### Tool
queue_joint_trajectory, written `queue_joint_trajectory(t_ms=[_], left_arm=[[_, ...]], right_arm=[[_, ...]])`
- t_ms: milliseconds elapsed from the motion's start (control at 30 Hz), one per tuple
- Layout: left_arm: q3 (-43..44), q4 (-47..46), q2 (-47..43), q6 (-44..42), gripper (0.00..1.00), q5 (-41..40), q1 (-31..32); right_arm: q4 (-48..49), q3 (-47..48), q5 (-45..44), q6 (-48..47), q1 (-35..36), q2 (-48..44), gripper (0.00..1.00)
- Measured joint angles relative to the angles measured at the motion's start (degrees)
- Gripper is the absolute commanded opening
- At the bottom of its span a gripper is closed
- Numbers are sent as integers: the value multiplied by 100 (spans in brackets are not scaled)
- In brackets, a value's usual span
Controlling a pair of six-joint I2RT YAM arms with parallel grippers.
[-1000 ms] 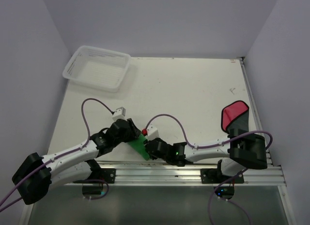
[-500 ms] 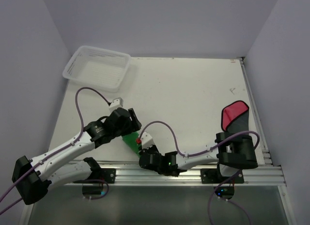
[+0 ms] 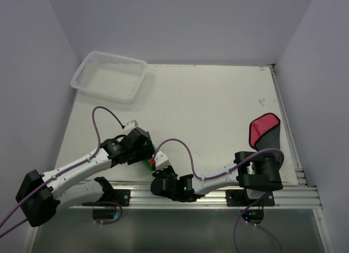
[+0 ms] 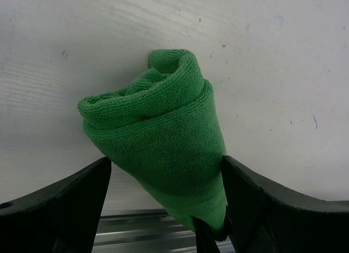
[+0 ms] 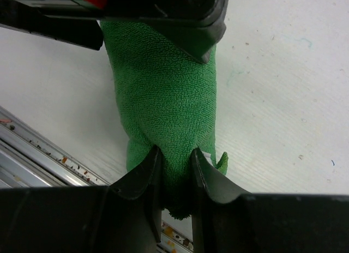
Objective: Roll the towels
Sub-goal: Roll the towel
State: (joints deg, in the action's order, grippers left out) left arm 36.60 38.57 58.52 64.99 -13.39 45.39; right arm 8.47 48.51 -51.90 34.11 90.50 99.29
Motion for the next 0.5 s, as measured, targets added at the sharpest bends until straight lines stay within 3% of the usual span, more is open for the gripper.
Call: queue_joint_trajectory(t_ms=[267, 500], left_arm=[[-278, -402, 299, 66, 84, 116, 0], [-409, -826, 804, 66, 77, 214, 13]], right_arm=[[26, 42, 0, 35, 48, 179, 0], [20, 50, -9, 55, 74, 181, 0]])
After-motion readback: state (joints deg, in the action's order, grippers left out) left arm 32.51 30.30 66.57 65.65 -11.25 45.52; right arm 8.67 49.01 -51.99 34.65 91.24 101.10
